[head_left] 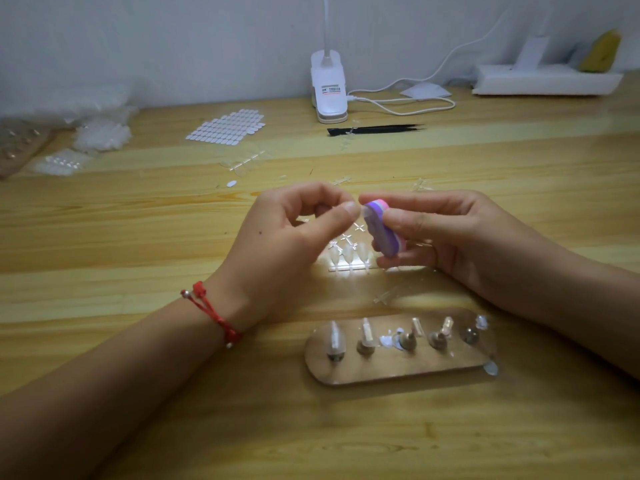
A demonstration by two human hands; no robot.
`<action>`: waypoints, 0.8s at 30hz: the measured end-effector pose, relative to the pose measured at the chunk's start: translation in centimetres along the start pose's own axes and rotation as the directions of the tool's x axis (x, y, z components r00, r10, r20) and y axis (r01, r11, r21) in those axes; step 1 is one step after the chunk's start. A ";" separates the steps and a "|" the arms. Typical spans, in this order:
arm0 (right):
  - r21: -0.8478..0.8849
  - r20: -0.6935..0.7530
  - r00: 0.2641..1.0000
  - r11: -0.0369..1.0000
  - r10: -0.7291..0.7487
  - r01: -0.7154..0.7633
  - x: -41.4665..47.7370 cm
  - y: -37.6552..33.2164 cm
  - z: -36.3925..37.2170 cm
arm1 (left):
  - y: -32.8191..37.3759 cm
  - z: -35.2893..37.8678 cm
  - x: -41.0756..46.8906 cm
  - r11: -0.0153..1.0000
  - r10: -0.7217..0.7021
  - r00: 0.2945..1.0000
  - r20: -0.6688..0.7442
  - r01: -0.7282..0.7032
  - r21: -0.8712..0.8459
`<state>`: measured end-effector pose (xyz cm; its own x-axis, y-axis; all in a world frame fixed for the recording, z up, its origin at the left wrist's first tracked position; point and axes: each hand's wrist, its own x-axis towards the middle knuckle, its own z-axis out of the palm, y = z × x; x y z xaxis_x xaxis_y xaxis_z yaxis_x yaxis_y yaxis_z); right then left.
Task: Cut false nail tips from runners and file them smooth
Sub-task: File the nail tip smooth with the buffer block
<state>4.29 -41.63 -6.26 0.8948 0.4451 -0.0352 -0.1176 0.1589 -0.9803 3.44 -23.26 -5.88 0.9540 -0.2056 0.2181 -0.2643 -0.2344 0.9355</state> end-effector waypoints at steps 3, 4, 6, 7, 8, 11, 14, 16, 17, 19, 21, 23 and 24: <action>0.007 -0.012 1.000 1.000 0.000 0.000 0.0 0.0 -0.1 | 0.2 0.3 -0.2 0.998 0.024 0.996 0.084 -0.029 0.054; 0.007 -0.013 1.000 1.000 0.001 0.000 0.0 0.0 0.0 | 0.2 0.3 -0.2 0.998 0.025 0.996 0.081 -0.029 0.056; -0.003 -0.015 1.000 1.000 -0.001 0.001 0.0 0.0 0.0 | 0.1 0.1 0.0 1.000 0.009 1.000 0.009 -0.009 0.023; -0.004 -0.018 1.000 1.000 -0.005 0.005 0.0 0.0 -0.1 | 0.1 0.0 0.1 1.000 0.001 1.000 -0.014 -0.001 0.013; -0.002 -0.019 1.000 1.000 -0.008 0.008 0.0 0.1 -0.1 | 0.1 0.0 0.1 1.000 -0.003 1.000 -0.014 0.003 0.021; -0.002 -0.014 1.000 1.000 -0.012 0.012 0.1 0.1 0.0 | 0.1 0.3 0.0 0.999 -0.017 1.000 0.002 0.017 0.036; -0.005 -0.018 1.000 1.000 -0.021 0.021 0.0 0.2 -0.1 | -0.1 0.0 0.3 0.998 -0.057 0.997 -0.047 0.056 -0.033; -0.003 -0.026 0.999 1.000 -0.024 0.024 0.0 0.3 -0.1 | -0.1 0.1 0.3 0.997 -0.064 0.997 -0.041 0.063 -0.042; -0.003 -0.028 0.999 1.000 -0.023 0.023 0.0 0.3 -0.1 | 0.0 0.1 0.2 0.997 -0.067 0.997 -0.042 0.065 -0.042; -0.003 -0.034 0.999 1.000 -0.021 0.021 0.0 0.3 0.0 | 0.0 0.0 0.2 0.995 -0.079 0.995 -0.055 0.075 -0.061; -0.011 -0.035 0.999 1.000 -0.019 0.019 -0.1 0.3 0.0 | 0.0 -0.1 0.3 0.992 -0.099 0.993 -0.068 0.093 -0.090; -0.015 -0.029 0.999 1.000 -0.016 0.016 -0.1 0.3 0.0 | 0.1 0.1 0.2 0.989 -0.114 0.992 -0.054 0.109 -0.099; -0.014 -0.028 1.000 1.000 -0.014 0.014 -0.1 0.3 0.0 | 0.1 0.2 0.2 0.988 -0.120 0.992 -0.048 0.115 -0.101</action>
<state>4.19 -41.66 -6.55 0.9079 0.4184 -0.0269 -0.0992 0.1522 -0.9834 3.53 -23.47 -5.77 0.9845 -0.1305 0.1171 -0.1374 -0.1588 0.9777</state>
